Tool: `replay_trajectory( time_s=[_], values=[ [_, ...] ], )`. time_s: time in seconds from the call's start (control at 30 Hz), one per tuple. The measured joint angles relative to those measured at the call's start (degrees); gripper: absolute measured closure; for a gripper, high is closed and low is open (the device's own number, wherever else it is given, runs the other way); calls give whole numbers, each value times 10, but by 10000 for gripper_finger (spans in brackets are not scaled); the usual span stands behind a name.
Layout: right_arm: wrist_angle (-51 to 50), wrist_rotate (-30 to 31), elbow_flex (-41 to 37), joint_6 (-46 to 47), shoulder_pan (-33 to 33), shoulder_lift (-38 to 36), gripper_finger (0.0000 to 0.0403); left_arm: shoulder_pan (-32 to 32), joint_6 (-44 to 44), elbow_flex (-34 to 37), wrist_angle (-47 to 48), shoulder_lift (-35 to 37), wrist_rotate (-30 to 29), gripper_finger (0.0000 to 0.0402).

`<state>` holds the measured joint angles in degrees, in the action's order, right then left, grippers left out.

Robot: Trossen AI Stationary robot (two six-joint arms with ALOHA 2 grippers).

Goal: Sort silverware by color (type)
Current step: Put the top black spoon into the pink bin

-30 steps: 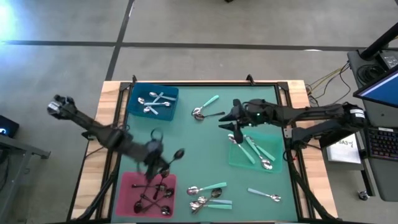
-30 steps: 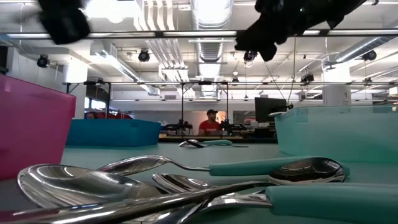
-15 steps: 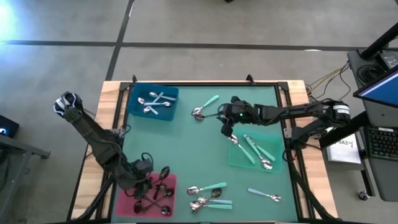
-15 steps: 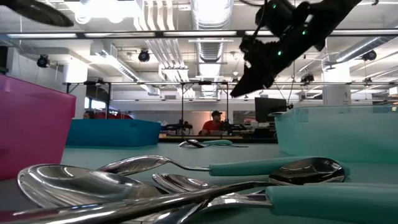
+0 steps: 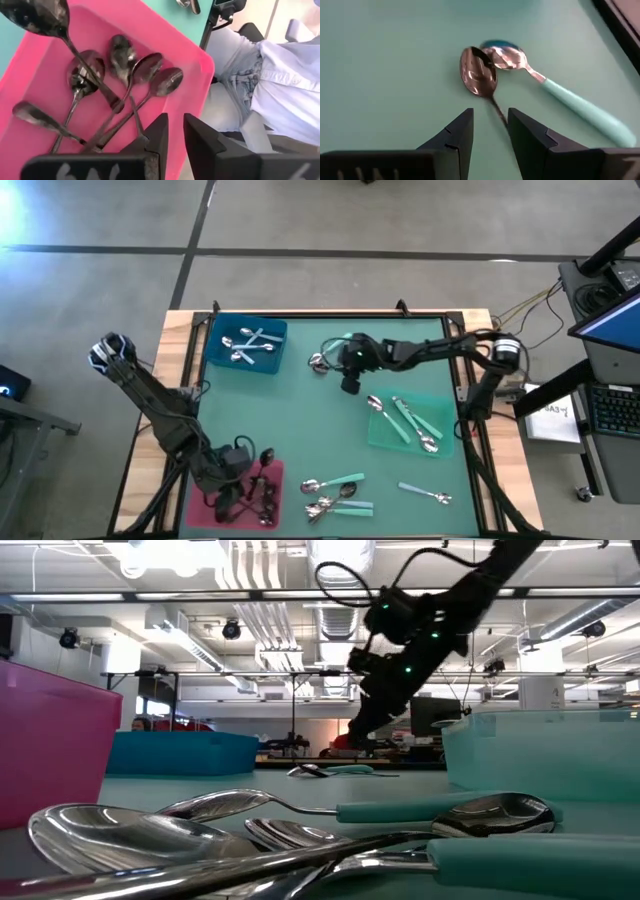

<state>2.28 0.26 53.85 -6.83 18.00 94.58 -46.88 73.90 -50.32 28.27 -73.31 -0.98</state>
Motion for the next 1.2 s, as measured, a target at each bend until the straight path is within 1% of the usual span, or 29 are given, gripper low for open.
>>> replay_trajectory(
  time_s=[0.1,0.23,0.33,0.47,0.63,0.8,0.87,1.0,1.1,1.2],
  values=[
    [-89,-5,70,-54,12,37,291,1,-20,-9,1,-7,-3,354],
    [-221,-4,168,-112,25,94,291,2,-43,-17,2,-14,-31,352],
    [-281,-5,228,-126,33,137,291,5,-44,-21,5,-20,-53,352],
    [-329,-11,282,-134,38,182,291,6,-44,-23,15,-33,-56,352],
    [-342,-23,314,-144,38,219,291,6,-44,-23,16,-53,-56,352],
    [-351,-23,322,-138,38,230,296,14,-46,-23,18,-74,-60,352],
    [-351,-22,321,-133,38,229,314,24,-51,-23,18,-82,-61,352],
    [-358,-24,320,-132,37,222,380,49,-111,-23,4,-98,-62,352],
    [-365,-22,320,-120,37,216,391,71,-169,-42,16,-107,-60,355],
    [-378,-11,320,-117,38,202,392,84,-212,-88,91,-112,-57,360]
  ],
)
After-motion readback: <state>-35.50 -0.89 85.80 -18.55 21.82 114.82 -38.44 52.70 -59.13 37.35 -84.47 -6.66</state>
